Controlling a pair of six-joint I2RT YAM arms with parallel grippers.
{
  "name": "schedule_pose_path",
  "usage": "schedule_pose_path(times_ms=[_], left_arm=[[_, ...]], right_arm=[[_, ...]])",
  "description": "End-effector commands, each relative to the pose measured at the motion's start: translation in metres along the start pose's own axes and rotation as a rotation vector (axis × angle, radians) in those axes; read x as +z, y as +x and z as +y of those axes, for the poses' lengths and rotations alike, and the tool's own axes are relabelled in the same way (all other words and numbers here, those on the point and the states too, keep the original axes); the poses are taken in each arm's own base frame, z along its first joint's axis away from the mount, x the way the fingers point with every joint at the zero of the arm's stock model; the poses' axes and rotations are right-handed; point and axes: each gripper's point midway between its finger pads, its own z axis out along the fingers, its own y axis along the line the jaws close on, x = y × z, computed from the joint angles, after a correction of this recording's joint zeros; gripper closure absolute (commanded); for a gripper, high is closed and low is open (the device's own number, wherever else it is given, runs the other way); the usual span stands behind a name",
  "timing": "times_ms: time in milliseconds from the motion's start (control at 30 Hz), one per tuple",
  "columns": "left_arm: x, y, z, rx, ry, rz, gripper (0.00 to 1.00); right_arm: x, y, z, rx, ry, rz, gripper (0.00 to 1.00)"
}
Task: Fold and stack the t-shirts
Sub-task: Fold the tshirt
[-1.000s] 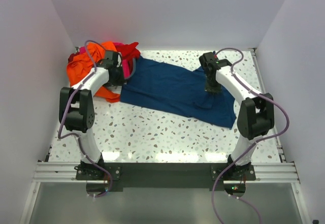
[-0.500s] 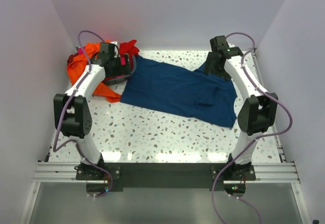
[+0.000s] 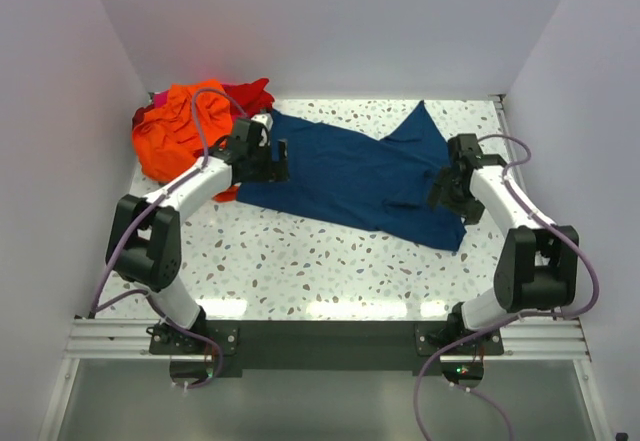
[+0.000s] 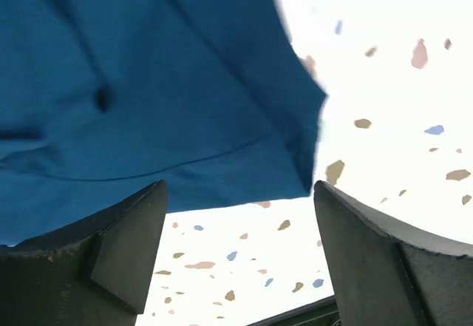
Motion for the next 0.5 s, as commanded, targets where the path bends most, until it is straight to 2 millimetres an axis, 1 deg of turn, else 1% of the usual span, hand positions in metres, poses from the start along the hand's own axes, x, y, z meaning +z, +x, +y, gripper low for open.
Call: schedule_pose_path(times_ms=[0, 33, 67, 133, 267, 300, 367, 467], left_arm=[[0.011, -0.001, -0.005, -0.043, 0.050, -0.041, 0.00], [0.013, 0.001, -0.006, -0.042, 0.058, -0.046, 0.00], [0.017, 0.009, -0.004, -0.045, 0.057, -0.030, 0.00], [0.021, 0.015, -0.003, -0.047, 0.060, -0.022, 0.00], [0.030, 0.035, 0.002, -0.058, 0.059, 0.008, 0.00], [0.030, 0.035, 0.002, -0.058, 0.059, 0.009, 0.00], [0.035, 0.043, 0.004, -0.059, 0.057, 0.021, 0.00], [0.041, 0.052, 0.008, -0.060, 0.047, 0.040, 0.00]], right_arm=[[-0.003, -0.006, -0.009, 0.047, -0.055, -0.048, 0.18], [0.000, -0.006, -0.017, 0.065, -0.049, -0.043, 0.18], [0.001, -0.005, -0.019, 0.072, -0.050, -0.038, 0.18], [0.006, 0.000, -0.022, 0.080, -0.056, -0.020, 0.19], [0.018, 0.009, -0.022, 0.097, -0.070, 0.020, 0.24], [0.020, 0.011, -0.023, 0.095, -0.065, 0.030, 0.25], [0.025, 0.014, -0.024, 0.103, -0.062, 0.041, 0.25], [0.031, 0.017, -0.025, 0.108, -0.058, 0.055, 0.30]])
